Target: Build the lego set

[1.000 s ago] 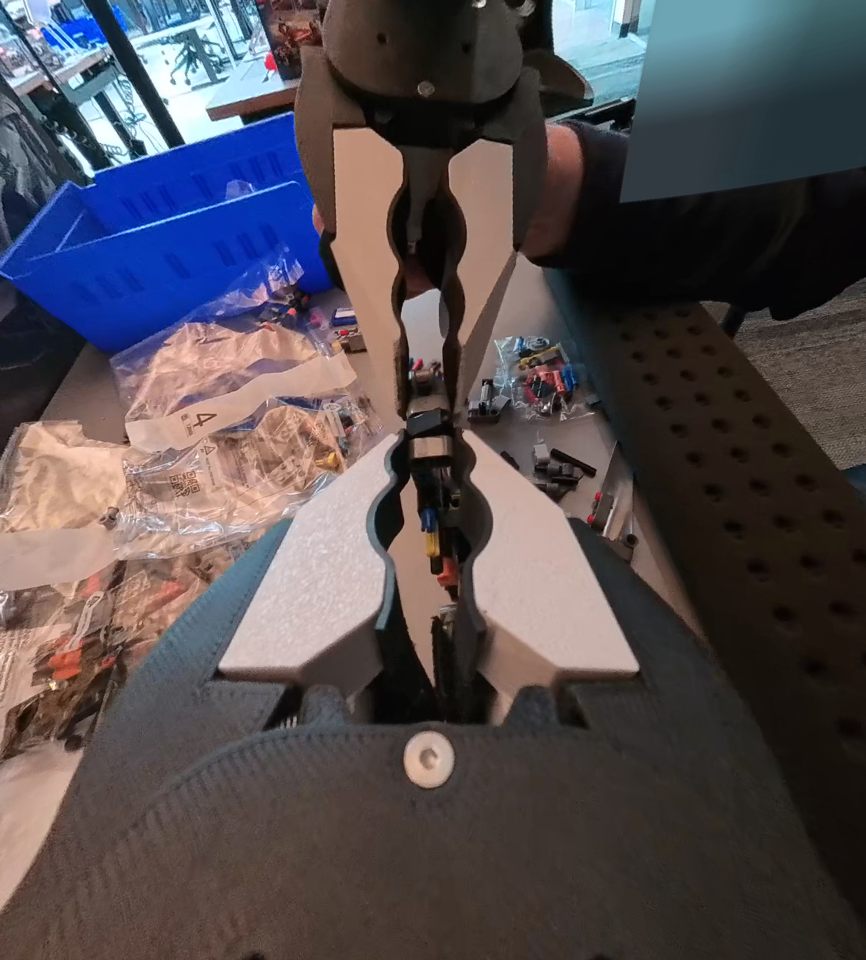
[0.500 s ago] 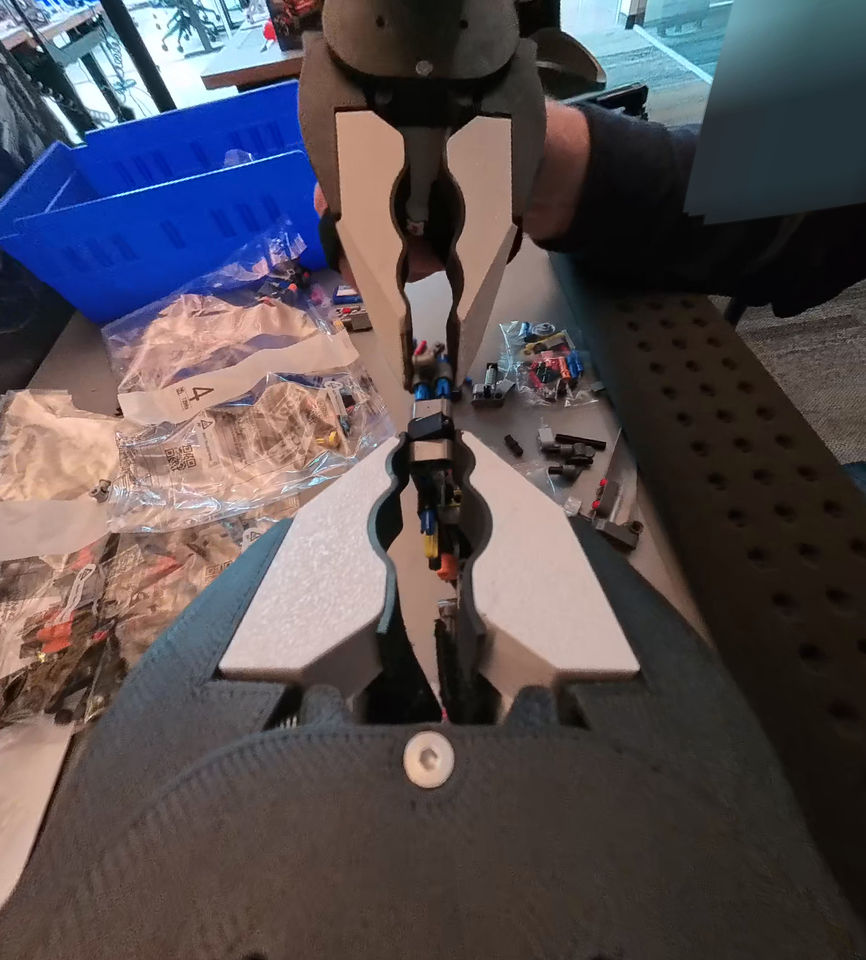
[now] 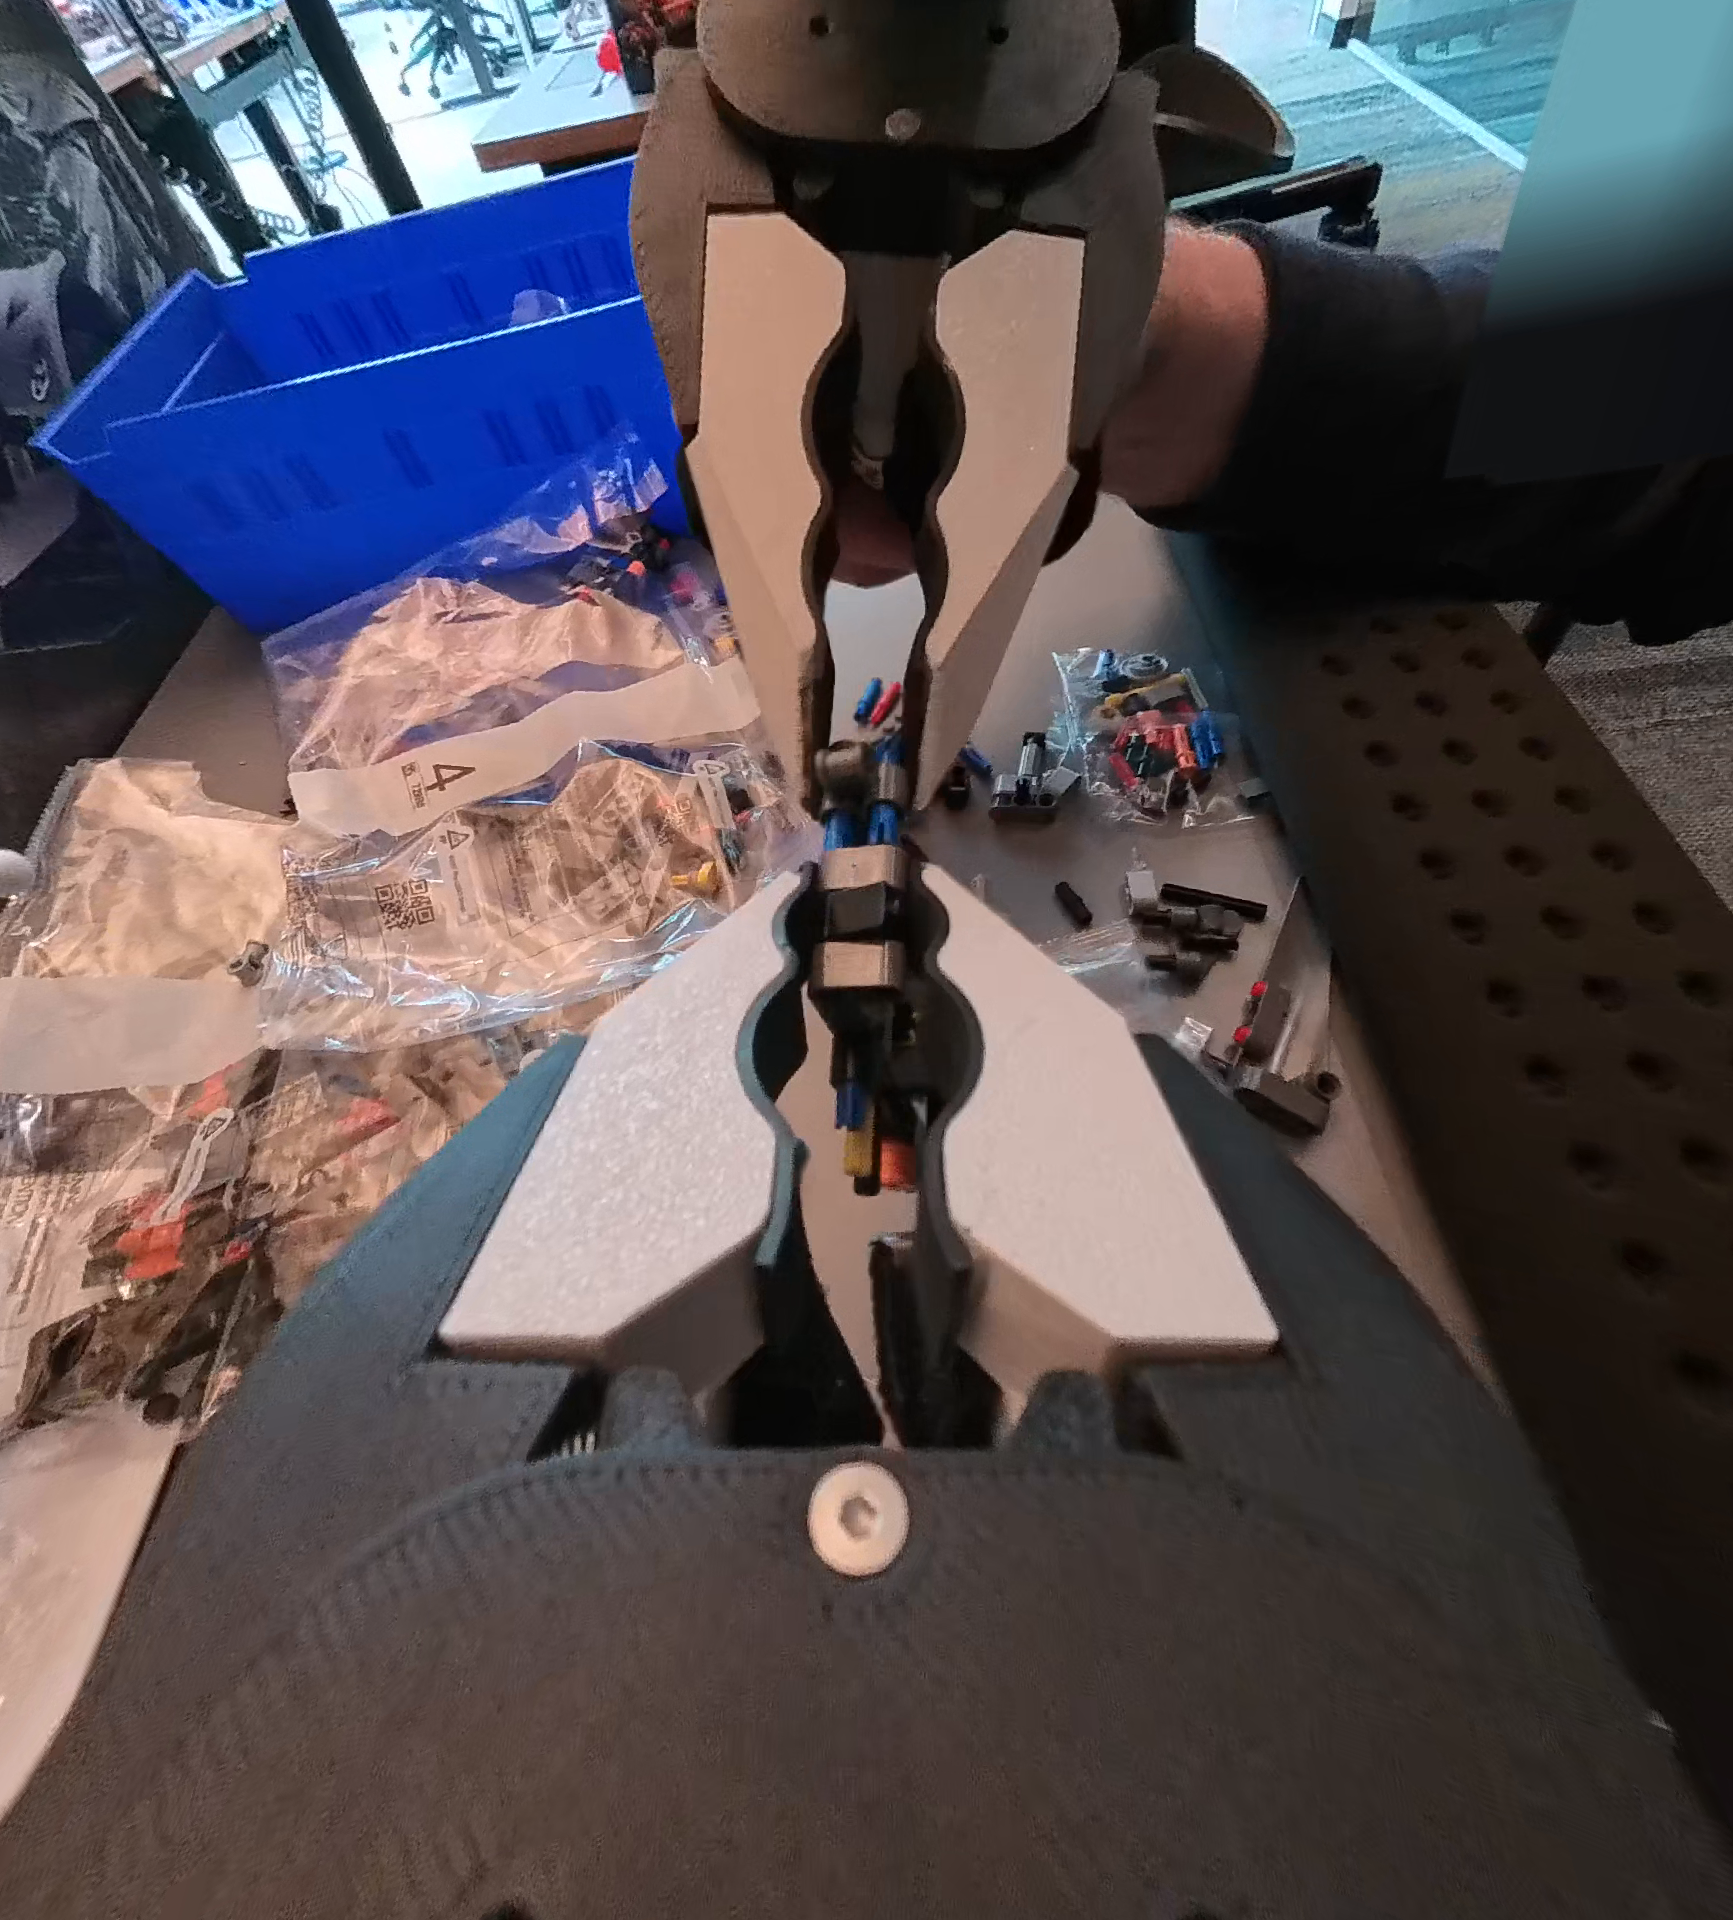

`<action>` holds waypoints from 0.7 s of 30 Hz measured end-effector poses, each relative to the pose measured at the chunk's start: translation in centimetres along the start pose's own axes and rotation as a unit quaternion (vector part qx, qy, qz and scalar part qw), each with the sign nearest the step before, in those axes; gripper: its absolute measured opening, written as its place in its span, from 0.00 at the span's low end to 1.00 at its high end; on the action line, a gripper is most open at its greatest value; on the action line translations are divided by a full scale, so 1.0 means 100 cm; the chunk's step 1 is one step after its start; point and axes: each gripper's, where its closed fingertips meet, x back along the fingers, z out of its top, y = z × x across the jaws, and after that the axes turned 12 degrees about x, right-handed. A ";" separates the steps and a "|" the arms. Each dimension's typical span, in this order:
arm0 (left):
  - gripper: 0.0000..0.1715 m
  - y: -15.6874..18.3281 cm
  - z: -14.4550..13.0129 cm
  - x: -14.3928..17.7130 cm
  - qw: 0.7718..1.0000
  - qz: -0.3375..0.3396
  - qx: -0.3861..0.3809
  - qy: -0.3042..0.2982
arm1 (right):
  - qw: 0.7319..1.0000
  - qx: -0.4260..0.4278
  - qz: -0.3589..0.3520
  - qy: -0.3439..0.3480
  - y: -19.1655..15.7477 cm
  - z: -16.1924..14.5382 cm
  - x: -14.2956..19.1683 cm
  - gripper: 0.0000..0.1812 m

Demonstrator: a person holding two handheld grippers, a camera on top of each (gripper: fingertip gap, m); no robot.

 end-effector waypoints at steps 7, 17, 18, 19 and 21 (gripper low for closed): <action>0.09 0.004 0.004 0.002 1.000 -0.013 0.000 0.008 | 1.000 -0.005 0.008 0.013 -0.001 0.004 0.008 0.05; 0.09 0.000 0.000 0.001 1.000 -0.008 0.006 0.004 | 0.998 -0.037 0.023 -0.040 -0.003 -0.022 -0.011 0.13; 0.08 0.002 0.001 -0.001 1.000 -0.014 0.005 0.008 | 0.998 -0.037 0.032 -0.035 -0.006 -0.020 -0.014 0.06; 0.08 0.001 0.001 0.000 1.000 -0.013 0.007 0.009 | 0.998 -0.038 0.035 -0.032 -0.007 -0.019 -0.015 0.04; 0.09 0.000 -0.001 0.000 1.000 -0.011 0.006 0.008 | 0.998 -0.043 0.029 -0.034 -0.003 -0.021 -0.016 0.02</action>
